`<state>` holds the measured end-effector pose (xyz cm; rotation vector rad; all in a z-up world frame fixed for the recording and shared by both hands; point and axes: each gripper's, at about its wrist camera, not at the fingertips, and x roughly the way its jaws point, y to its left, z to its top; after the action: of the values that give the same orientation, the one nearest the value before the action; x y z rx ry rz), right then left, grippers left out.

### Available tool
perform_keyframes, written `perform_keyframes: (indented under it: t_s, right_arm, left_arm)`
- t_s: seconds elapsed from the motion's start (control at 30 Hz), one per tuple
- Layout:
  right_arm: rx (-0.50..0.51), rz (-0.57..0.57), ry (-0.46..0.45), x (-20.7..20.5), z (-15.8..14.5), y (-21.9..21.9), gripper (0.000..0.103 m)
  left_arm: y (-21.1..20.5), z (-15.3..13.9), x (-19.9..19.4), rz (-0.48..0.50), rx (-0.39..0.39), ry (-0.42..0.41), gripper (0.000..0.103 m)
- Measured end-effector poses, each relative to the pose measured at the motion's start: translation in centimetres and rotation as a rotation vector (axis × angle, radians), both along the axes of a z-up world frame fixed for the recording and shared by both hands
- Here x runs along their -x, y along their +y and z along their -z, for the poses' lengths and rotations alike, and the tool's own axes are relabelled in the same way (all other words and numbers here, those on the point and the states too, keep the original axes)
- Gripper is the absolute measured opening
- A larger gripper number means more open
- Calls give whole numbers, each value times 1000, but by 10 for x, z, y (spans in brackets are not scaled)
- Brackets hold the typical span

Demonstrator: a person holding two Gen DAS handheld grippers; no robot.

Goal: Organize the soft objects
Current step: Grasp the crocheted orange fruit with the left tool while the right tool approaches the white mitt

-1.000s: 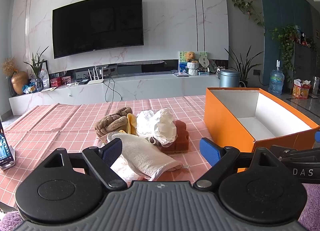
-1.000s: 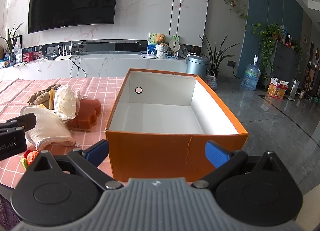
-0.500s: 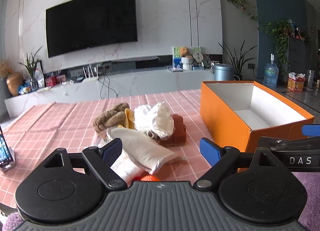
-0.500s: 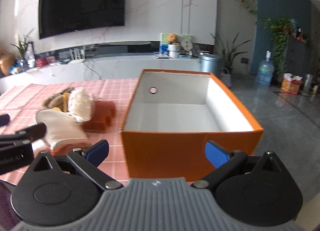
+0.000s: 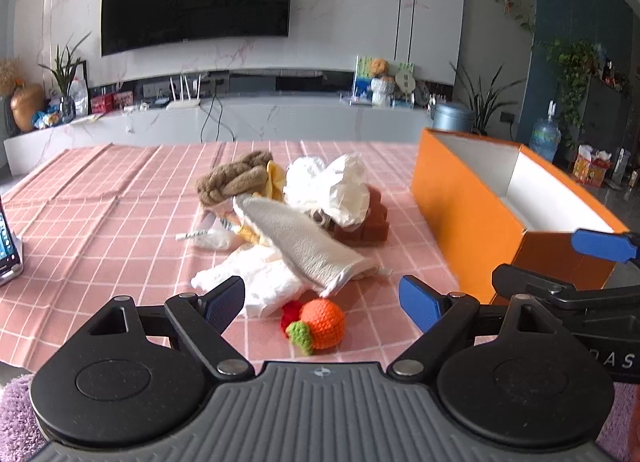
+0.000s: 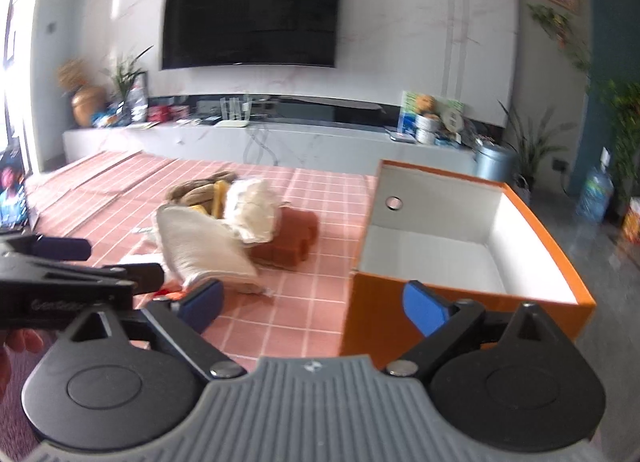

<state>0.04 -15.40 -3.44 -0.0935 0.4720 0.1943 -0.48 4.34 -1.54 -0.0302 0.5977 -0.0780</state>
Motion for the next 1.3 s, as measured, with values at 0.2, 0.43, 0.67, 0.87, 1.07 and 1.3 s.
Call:
perform_keyframes:
  t_s: [0.2,0.43,0.67,0.87,1.07,1.3]
  right_arm:
    - [52,-126,13,0,5,23,75]
    - [64,-173,97,-30,14,37,58]
    - [51,-190,128,-49,15,41,58]
    - [35,-216,169,-60,24,43,55]
    - [23,-215,193,-73,30,44,51]
    - [-12,-254,201,-89,30,48,52]
  left_arm:
    - [19,5,-3,-28,64,15,91]
    - [33,16,-17,-31,113,115,52]
    - [26,29,-29,20,120,152,65]
    - [20,53,-47,34,88,192,70]
    - [19,61,-59,34,106,208,67]
    - [24,50,-59,40,100,238,58]
